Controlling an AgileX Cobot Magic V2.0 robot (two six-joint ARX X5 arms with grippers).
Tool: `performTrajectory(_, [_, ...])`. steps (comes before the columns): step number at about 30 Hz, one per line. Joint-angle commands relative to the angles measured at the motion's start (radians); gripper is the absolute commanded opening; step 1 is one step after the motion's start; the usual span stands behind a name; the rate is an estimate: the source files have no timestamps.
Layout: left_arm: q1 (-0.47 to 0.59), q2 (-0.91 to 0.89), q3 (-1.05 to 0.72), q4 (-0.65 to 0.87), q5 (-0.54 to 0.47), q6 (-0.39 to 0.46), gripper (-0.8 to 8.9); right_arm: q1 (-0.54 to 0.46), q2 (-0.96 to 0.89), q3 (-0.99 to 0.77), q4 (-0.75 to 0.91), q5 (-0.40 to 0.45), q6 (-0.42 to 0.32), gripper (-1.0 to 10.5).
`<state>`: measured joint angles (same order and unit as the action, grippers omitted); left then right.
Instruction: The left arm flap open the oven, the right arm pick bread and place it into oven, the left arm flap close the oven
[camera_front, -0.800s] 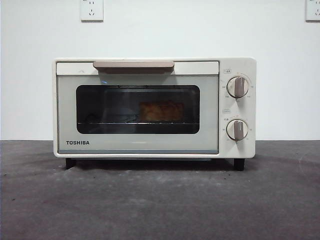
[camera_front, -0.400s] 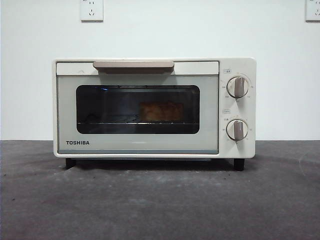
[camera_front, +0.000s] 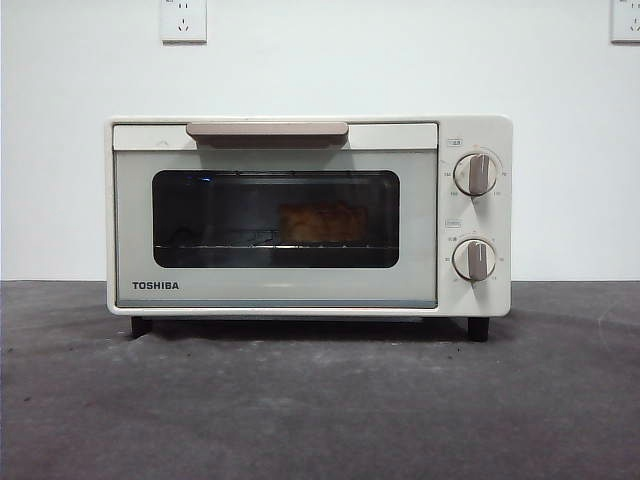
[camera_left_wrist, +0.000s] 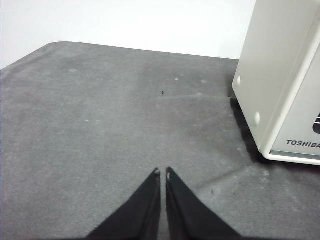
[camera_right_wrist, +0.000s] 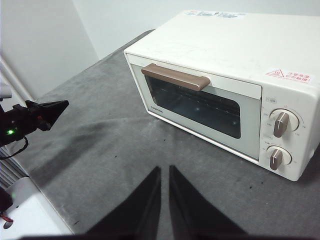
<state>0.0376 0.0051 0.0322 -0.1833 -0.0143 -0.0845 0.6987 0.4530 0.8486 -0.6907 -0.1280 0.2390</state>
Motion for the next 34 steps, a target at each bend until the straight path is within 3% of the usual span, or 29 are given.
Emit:
performTrajectory(1, [-0.007,-0.002,-0.020,-0.005,-0.006,0.016,0.28,0.006,0.002,0.017,0.011,0.001,-0.008,0.2])
performTrajectory(21, [-0.010,-0.002,-0.020,-0.005,-0.005,0.016,0.28,0.006,0.002,0.017,0.011,0.001,-0.008,0.2])
performTrajectory(25, [-0.010,-0.002,-0.020,-0.005,-0.005,0.016,0.28,0.003,-0.001,0.017,0.013,0.053,-0.012,0.2])
performTrajectory(29, [-0.010,-0.002,-0.020,-0.005,-0.005,0.016,0.28,-0.061,-0.026,0.011,0.011,0.101,-0.039,0.2])
performTrajectory(34, [-0.010,-0.002,-0.020,-0.005,-0.005,0.016,0.28,-0.248,-0.059,-0.064,0.040,0.102,-0.039,0.2])
